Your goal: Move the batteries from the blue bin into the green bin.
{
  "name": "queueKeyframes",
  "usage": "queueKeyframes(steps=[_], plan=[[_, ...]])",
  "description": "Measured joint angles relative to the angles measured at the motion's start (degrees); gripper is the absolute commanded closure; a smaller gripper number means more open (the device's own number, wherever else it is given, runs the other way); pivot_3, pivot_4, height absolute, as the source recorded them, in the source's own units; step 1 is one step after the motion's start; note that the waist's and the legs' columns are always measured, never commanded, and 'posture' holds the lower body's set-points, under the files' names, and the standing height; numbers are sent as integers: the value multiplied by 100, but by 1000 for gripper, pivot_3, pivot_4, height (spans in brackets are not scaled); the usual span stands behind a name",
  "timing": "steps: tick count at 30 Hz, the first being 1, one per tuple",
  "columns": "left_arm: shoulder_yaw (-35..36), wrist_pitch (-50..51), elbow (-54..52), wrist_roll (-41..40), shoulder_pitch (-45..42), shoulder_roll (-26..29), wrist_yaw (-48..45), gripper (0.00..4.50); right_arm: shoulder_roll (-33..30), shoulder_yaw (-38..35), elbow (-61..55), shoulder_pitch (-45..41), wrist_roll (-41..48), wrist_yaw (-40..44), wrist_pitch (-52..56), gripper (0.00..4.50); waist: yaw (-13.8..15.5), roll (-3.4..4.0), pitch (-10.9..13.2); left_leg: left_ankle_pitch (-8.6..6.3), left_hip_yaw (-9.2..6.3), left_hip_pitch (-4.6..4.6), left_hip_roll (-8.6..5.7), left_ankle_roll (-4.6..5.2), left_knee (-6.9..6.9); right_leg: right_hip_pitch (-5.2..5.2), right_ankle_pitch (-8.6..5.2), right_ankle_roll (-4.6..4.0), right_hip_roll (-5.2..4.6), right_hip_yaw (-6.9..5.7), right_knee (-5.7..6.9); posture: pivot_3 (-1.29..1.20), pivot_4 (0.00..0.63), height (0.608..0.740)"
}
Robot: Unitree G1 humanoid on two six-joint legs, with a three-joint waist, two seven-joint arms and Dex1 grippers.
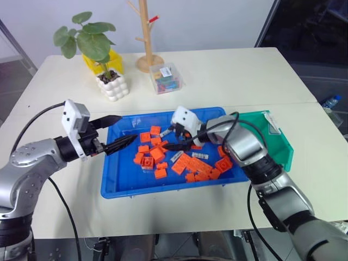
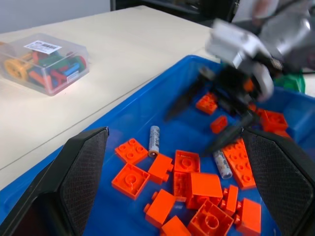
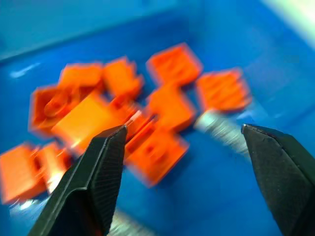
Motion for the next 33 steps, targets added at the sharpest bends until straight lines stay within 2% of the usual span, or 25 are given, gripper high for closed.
queueKeyframes(steps=[8,15,26,29,33], plan=[[65,53,-19,-25,87,9,-1,0,186,-14,1367,-126,-392,-144,-969,561,-95,0,0,0,1,4,1,0,-7,-4,1,0,1,1,6,0,150,740],[197,137,-121,-123,238,83,-5,0,592,-4,2530,-489,-676,-129,-1828,561,-134,0,0,4,0,9,3,-7,-11,-6,1,0,4,1,15,0,150,740],[274,211,-249,-244,371,75,90,0,872,-17,2904,-619,-791,230,-2360,561,-203,1,1,4,-3,12,3,-7,-14,-13,0,-1,4,1,35,0,150,740],[274,215,-274,-246,380,53,128,0,886,-17,2775,-597,-808,358,-2377,1441,-204,1,1,4,-3,12,3,-7,-14,-17,-1,-1,4,2,42,0,150,740],[274,216,-274,-246,378,47,151,0,920,-10,2605,-479,-846,423,-2371,3444,-201,1,1,4,-4,14,3,-8,-14,-17,-1,-2,4,2,49,0,150,740]])
